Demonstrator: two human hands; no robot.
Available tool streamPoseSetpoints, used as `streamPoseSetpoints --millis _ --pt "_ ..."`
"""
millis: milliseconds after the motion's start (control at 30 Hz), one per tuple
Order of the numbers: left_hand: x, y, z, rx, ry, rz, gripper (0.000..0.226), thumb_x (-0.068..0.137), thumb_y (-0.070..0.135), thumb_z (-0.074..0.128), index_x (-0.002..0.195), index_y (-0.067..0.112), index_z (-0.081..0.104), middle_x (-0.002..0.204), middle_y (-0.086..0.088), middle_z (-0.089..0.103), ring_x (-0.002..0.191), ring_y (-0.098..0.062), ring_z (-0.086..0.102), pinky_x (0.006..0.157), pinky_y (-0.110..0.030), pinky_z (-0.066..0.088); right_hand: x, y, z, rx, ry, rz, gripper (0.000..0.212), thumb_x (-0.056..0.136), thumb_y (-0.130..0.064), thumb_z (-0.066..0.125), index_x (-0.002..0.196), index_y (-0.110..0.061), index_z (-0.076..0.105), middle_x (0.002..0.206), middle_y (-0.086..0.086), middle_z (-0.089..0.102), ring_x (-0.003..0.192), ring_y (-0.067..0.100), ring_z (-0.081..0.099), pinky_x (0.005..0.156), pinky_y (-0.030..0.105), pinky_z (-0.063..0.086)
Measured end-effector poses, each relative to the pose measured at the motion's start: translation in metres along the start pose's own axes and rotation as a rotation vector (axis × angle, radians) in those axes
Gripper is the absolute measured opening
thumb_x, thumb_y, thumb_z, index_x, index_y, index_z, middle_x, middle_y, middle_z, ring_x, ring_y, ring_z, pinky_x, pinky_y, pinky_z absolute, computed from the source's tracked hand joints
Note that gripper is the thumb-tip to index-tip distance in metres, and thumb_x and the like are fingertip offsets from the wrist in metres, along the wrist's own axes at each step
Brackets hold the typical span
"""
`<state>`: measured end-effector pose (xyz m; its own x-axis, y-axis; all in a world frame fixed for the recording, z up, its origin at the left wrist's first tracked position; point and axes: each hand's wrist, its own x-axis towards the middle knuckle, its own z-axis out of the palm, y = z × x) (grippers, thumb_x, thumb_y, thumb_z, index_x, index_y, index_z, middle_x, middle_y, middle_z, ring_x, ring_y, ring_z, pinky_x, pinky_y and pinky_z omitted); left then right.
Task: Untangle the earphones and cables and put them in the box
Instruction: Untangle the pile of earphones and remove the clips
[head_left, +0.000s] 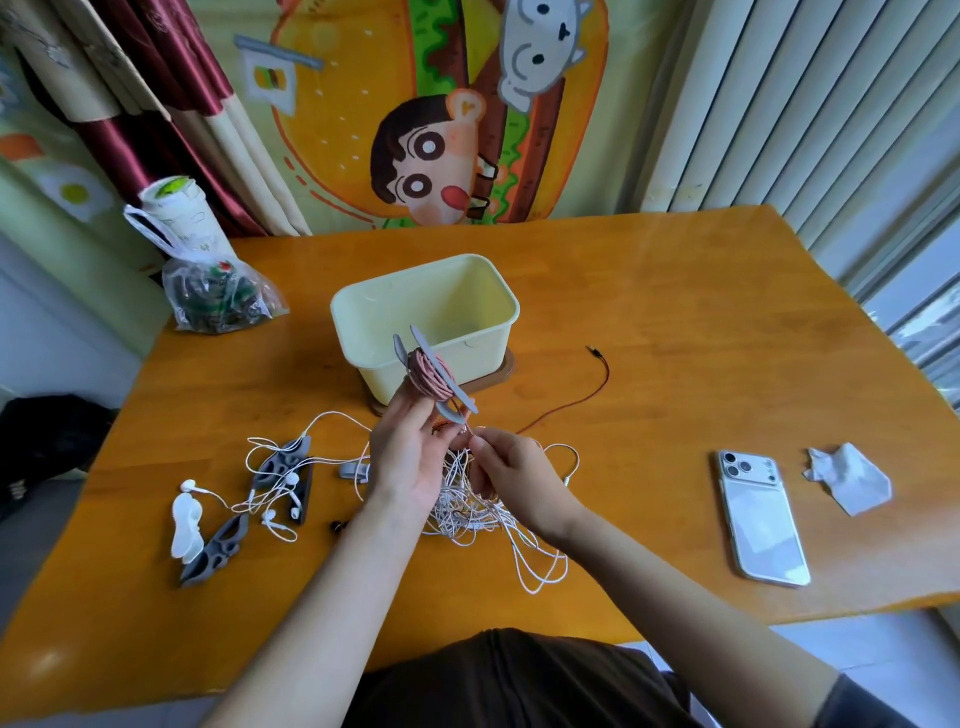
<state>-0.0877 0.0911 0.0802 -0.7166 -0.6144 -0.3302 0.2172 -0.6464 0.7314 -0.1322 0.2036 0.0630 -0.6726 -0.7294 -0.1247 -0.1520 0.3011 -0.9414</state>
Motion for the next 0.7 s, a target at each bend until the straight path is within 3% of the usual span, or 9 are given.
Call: streamPoseSetpoints --millis 100,200,300,367,433,533,600,700 --pt "0.004 0.001 -0.003 0.075 0.091 0.090 0.030 0.094 -0.002 0.049 0.120 0.010 0.060 0.119 -0.011 0.064 0.108 -0.025 0.060 0.083 -0.036 0.053 -0.004 0.003 0.000 -0.075 -0.020 -0.005 0.026 0.101 -0.019 0.038 0.094 -0.016 0.063 0.055 -0.008 0.055 0.053 0.009 0.049 0.058 0.024 0.041" --pt "0.010 0.003 -0.014 0.252 0.145 0.198 0.031 0.091 0.002 0.058 0.119 0.014 0.064 0.112 -0.003 0.069 0.101 -0.019 0.064 0.083 -0.034 0.052 -0.011 0.003 0.001 -0.156 -0.060 -0.036 0.025 0.101 -0.019 0.038 0.096 -0.017 0.063 0.058 -0.008 0.056 0.051 0.007 0.047 0.052 0.014 0.037" --pt "0.015 -0.002 -0.029 0.748 0.113 0.502 0.028 0.088 0.002 0.062 0.108 0.019 0.070 0.103 -0.002 0.069 0.098 -0.019 0.063 0.081 -0.025 0.050 -0.013 -0.001 -0.002 -0.193 -0.054 -0.076 0.025 0.101 -0.018 0.038 0.098 -0.016 0.063 0.056 -0.009 0.053 0.049 0.004 0.047 0.054 0.014 0.037" --pt "0.016 -0.008 -0.036 1.080 0.047 0.705 0.026 0.084 -0.004 0.064 0.107 0.007 0.072 0.100 -0.004 0.064 0.097 -0.023 0.063 0.080 -0.015 0.046 -0.012 -0.007 -0.007 -0.291 -0.061 -0.117 0.025 0.100 -0.020 0.041 0.099 -0.016 0.066 0.058 -0.010 0.054 0.050 0.003 0.049 0.054 0.014 0.036" --pt "0.015 -0.013 -0.040 1.249 -0.061 0.796 0.029 0.080 -0.009 0.066 0.108 0.000 0.070 0.099 -0.007 0.064 0.099 -0.022 0.060 0.082 -0.003 0.040 -0.010 -0.011 -0.013 -0.384 -0.080 -0.150 0.025 0.099 -0.023 0.044 0.084 -0.023 0.065 0.059 -0.011 0.057 0.049 0.002 0.049 0.054 0.017 0.034" --pt "0.011 -0.013 -0.043 1.311 -0.203 0.813 0.032 0.077 -0.013 0.067 0.107 -0.002 0.070 0.097 -0.009 0.064 0.101 -0.012 0.056 0.085 0.002 0.038 -0.006 -0.016 -0.027 -0.461 -0.053 -0.150 0.035 0.096 -0.028 0.048 0.062 -0.029 0.054 0.057 -0.005 0.060 0.049 0.008 0.050 0.053 0.027 0.038" --pt "0.011 -0.010 -0.043 1.287 -0.260 0.778 0.031 0.076 -0.013 0.068 0.104 -0.002 0.071 0.098 -0.004 0.062 0.101 0.000 0.052 0.087 0.002 0.037 -0.003 -0.015 -0.036 -0.457 -0.020 -0.141 0.030 0.094 -0.028 0.052 0.070 -0.017 0.065 0.059 0.000 0.062 0.054 0.016 0.054 0.058 0.035 0.042" --pt "0.010 -0.005 -0.040 1.269 -0.343 0.668 0.029 0.078 -0.010 0.068 0.105 0.000 0.071 0.099 -0.002 0.062 0.105 0.005 0.050 0.090 0.001 0.034 0.003 -0.012 -0.046 -0.444 0.035 -0.145 0.023 0.091 -0.029 0.059 0.079 -0.013 0.070 0.065 0.004 0.064 0.063 0.021 0.057 0.061 0.035 0.042"
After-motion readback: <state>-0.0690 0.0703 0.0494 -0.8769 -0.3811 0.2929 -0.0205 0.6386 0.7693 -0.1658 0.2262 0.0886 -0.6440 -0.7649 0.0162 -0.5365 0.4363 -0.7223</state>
